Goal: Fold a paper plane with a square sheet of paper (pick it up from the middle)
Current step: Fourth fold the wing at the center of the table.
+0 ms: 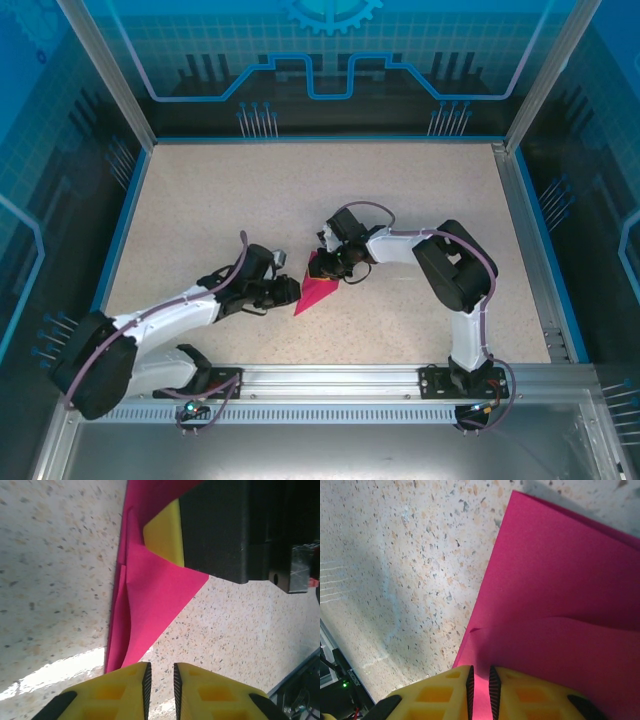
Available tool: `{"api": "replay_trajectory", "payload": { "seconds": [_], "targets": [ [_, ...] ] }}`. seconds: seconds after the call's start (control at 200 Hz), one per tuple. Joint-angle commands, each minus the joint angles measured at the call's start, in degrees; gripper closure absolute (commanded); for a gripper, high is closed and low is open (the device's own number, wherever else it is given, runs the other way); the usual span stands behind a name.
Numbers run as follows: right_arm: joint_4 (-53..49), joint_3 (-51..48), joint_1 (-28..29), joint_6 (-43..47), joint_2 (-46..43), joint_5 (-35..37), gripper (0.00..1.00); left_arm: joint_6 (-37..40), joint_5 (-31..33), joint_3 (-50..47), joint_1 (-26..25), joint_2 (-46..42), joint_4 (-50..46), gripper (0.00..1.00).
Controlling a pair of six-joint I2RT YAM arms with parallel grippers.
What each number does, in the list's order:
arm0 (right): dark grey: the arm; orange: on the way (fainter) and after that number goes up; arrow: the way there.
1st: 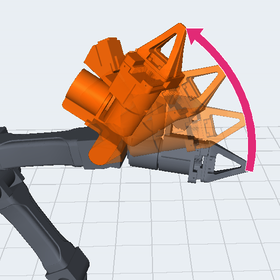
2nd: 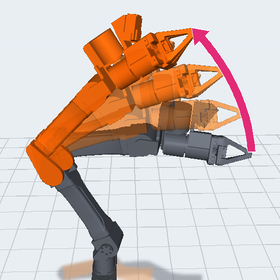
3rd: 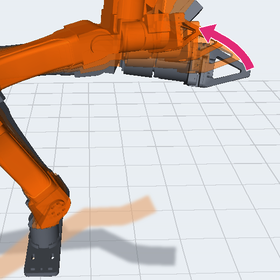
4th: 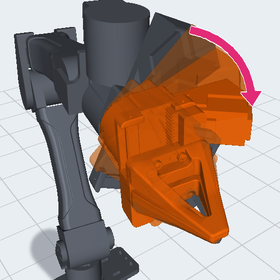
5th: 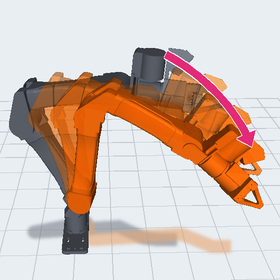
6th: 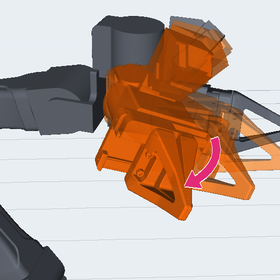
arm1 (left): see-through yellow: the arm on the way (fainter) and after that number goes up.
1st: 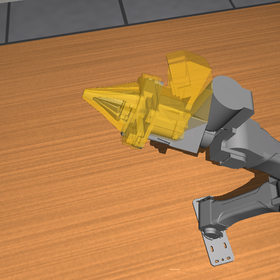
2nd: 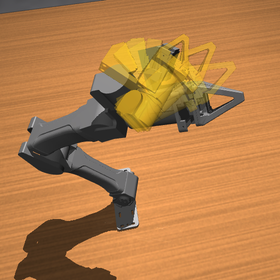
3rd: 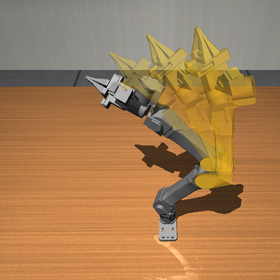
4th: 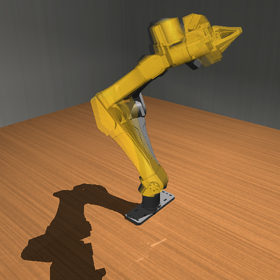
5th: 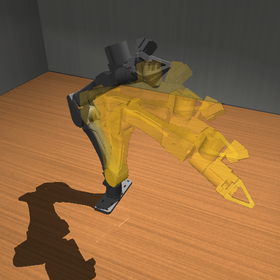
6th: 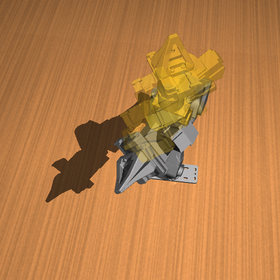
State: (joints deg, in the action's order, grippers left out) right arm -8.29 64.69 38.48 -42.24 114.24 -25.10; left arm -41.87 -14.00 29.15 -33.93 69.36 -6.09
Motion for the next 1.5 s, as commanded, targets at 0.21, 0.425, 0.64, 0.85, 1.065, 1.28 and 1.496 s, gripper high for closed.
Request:
{"api": "replay_trajectory", "payload": {
  "seconds": [0.21, 0.425, 0.64, 0.85, 1.065, 1.28, 1.496],
  "targets": [
    [-2.71, -2.66, 1.52, 0.22, 6.74, 8.89, 0.79, 1.44, -6.31, 4.71, -0.36, 9.21, 6.18, 0.78],
    [-2.25, -3.07, 1.49, -0.01, 7.23, 8.76, 0.79, 1.12, -7.13, 6.25, -0.59, 16.54, 8.54, 0.81],
    [-2.37, -2.85, 1.17, 0.00, 6.88, 8.47, 0.79, -0.03, -4.17, 4.70, -0.72, 19.51, 7.13, 0.87],
    [-3.22, -2.16, 1.16, 0.05, 6.61, 8.76, 0.78, 0.05, -3.75, 0.92, -0.73, 14.45, 7.55, 0.83],
    [-3.46, -2.09, 1.15, 0.06, 6.61, 9.10, 0.78, 1.79, -4.89, 1.57, -0.79, 11.99, 5.85, 0.79],
    [-3.39, -2.01, 1.13, -0.07, 6.92, 9.09, 0.78, 3.35, -3.21, 1.57, -0.94, 12.95, 3.46, 0.79],
    [-3.48, -2.04, 1.09, -0.12, 6.79, 9.09, 0.78, 2.76, 1.92, 0.56, -0.85, 13.60, 1.72, 0.83]
  ]
}}
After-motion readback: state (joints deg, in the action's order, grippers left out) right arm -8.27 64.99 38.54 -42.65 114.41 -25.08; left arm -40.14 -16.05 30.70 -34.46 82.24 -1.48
